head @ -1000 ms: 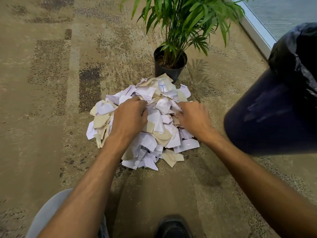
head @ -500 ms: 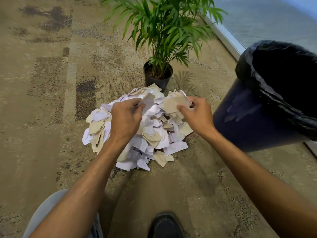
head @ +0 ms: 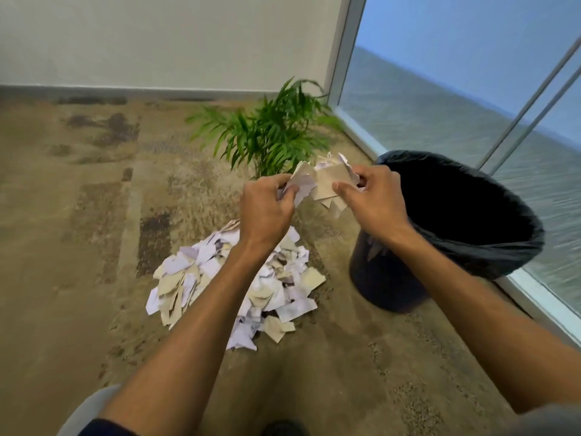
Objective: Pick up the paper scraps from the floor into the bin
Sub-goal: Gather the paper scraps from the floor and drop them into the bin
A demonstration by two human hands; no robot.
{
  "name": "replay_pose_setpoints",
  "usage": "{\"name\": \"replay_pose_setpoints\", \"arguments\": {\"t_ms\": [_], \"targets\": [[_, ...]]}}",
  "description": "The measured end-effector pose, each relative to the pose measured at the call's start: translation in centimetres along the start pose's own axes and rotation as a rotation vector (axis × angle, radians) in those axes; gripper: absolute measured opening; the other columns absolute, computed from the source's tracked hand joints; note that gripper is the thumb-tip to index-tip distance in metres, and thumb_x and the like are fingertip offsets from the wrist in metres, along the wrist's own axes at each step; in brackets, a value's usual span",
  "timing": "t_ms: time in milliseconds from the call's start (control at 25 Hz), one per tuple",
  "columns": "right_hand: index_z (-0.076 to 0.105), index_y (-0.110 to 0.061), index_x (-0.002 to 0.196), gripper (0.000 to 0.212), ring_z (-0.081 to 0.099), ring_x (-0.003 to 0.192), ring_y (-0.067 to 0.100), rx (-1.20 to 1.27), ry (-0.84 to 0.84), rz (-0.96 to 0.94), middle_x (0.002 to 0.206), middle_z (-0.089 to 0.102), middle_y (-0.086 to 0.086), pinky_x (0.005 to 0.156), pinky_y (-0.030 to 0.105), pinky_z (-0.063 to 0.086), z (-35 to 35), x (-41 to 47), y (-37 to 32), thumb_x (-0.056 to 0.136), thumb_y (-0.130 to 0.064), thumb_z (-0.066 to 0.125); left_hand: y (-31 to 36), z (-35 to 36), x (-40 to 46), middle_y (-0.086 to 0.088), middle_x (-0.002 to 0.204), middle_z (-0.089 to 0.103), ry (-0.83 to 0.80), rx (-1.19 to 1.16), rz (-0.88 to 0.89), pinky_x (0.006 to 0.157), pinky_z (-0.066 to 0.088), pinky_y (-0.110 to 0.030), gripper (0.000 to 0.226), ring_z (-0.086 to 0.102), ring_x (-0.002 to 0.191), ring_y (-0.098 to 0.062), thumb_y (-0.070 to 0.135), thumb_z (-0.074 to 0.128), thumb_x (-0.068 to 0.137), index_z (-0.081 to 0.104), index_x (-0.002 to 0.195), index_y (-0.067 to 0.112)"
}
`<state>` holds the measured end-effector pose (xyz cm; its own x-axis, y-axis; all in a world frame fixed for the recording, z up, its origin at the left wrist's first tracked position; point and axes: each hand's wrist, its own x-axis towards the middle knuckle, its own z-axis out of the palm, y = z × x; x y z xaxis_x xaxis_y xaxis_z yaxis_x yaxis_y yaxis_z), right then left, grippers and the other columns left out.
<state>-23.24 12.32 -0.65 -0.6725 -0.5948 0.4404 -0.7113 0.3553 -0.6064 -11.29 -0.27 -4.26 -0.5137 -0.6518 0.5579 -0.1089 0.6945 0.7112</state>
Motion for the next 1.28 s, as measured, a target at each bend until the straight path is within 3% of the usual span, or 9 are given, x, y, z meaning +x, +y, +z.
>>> {"name": "replay_pose_setpoints", "arguments": {"t_ms": [160, 400, 480, 640, 720, 840, 1000, 1120, 1280], "targets": [[0.069, -0.008, 0.071, 0.014, 0.049, 0.052, 0.012, -0.103, 0.086, -0.011, 0.057, 0.057, 0.003, 0.048, 0.020, 0.033, -7.1, 2.2, -0.2, 0.082, -0.016, 0.065, 5.4, 3.3, 3.5, -0.001, 0.083, 0.074, -0.059, -0.036, 0.100, 0.065, 0.054, -0.030, 0.015, 0.066, 0.071, -0.013, 0.019, 0.064, 0.086, 0.077, 0.093, 0.014], [0.057, -0.004, 0.061, 0.023, 0.046, 0.048, 0.022, -0.342, 0.100, 0.091, 0.053, 0.053, 0.011, 0.044, 0.032, 0.026, -12.7, 2.9, 5.6, 0.082, -0.012, 0.060, 13.1, 10.0, 5.8, -0.013, 0.066, 0.060, -0.340, 0.116, 0.211, 0.056, 0.031, -0.030, 0.015, 0.058, 0.067, -0.031, 0.009, 0.058, 0.080, 0.058, 0.065, 0.005], [0.056, -0.007, 0.059, 0.022, 0.046, 0.048, 0.018, -0.379, 0.070, 0.158, 0.052, 0.050, 0.006, 0.045, 0.030, 0.025, -13.4, 3.0, 8.0, 0.081, -0.008, 0.058, 14.5, 12.4, 6.2, -0.019, 0.071, 0.059, -0.453, 0.162, 0.212, 0.057, 0.033, -0.033, 0.015, 0.058, 0.074, -0.038, 0.009, 0.059, 0.077, 0.052, 0.064, 0.008], [0.049, -0.015, 0.059, 0.024, 0.053, 0.065, 0.030, -0.511, -0.077, 0.321, 0.061, 0.048, 0.007, 0.055, 0.029, 0.033, -13.0, 2.8, 12.7, 0.080, -0.010, 0.060, 15.2, 16.9, 5.8, -0.016, 0.070, 0.052, -0.707, 0.369, 0.280, 0.062, 0.042, -0.045, 0.029, 0.059, 0.082, -0.040, 0.001, 0.057, 0.082, 0.037, 0.062, 0.009], [0.053, -0.012, 0.066, 0.018, 0.053, 0.070, 0.031, -0.548, -0.143, 0.377, 0.067, 0.051, 0.008, 0.057, 0.031, 0.034, -12.5, 2.7, 14.6, 0.082, -0.013, 0.062, 15.2, 18.9, 5.2, -0.007, 0.068, 0.043, -0.792, 0.463, 0.333, 0.059, 0.040, -0.040, 0.022, 0.060, 0.084, -0.035, 0.009, 0.056, 0.089, 0.042, 0.071, 0.009], [0.058, -0.009, 0.078, 0.010, 0.054, 0.073, 0.028, -0.584, -0.271, 0.423, 0.074, 0.054, 0.009, 0.059, 0.031, 0.038, -11.5, 2.8, 15.8, 0.082, -0.014, 0.065, 14.7, 20.8, 4.6, -0.008, 0.083, 0.052, -0.905, 0.525, 0.330, 0.064, 0.042, -0.036, 0.003, 0.061, 0.091, -0.032, 0.010, 0.054, 0.091, 0.056, 0.092, 0.008], [0.061, -0.009, 0.083, 0.013, 0.061, 0.080, 0.030, -0.607, -0.353, 0.464, 0.078, 0.058, 0.009, 0.062, 0.031, 0.043, -10.7, 2.3, 16.7, 0.082, -0.021, 0.067, 13.2, 21.4, 4.4, -0.009, 0.101, 0.055, -1.044, 0.548, 0.220, 0.073, 0.045, -0.039, 0.028, 0.058, 0.098, -0.029, 0.024, 0.067, 0.085, 0.057, 0.107, 0.010], [0.070, -0.013, 0.100, 0.023, 0.064, 0.094, 0.034, -0.598, -0.276, 0.429, 0.094, 0.067, 0.012, 0.074, 0.037, 0.052, -10.9, 2.0, 15.7, 0.085, -0.029, 0.061, 12.9, 20.8, 5.1, -0.005, 0.096, 0.052, -1.037, 0.565, 0.222, 0.073, 0.043, -0.038, 0.032, 0.055, 0.094, -0.026, 0.039, 0.067, 0.084, 0.056, 0.103, 0.016], [0.068, -0.025, 0.116, 0.032, 0.063, 0.103, 0.033, -0.569, -0.014, 0.252, 0.109, 0.070, 0.006, 0.082, 0.039, 0.050, -11.0, 2.0, 12.0, 0.087, -0.027, 0.054, 12.8, 18.7, 5.8, -0.009, 0.099, 0.064, -0.760, 0.392, 0.293, 0.068, 0.042, -0.037, 0.022, 0.062, 0.093, -0.033, 0.031, 0.056, 0.085, 0.062, 0.100, 0.016]]}}
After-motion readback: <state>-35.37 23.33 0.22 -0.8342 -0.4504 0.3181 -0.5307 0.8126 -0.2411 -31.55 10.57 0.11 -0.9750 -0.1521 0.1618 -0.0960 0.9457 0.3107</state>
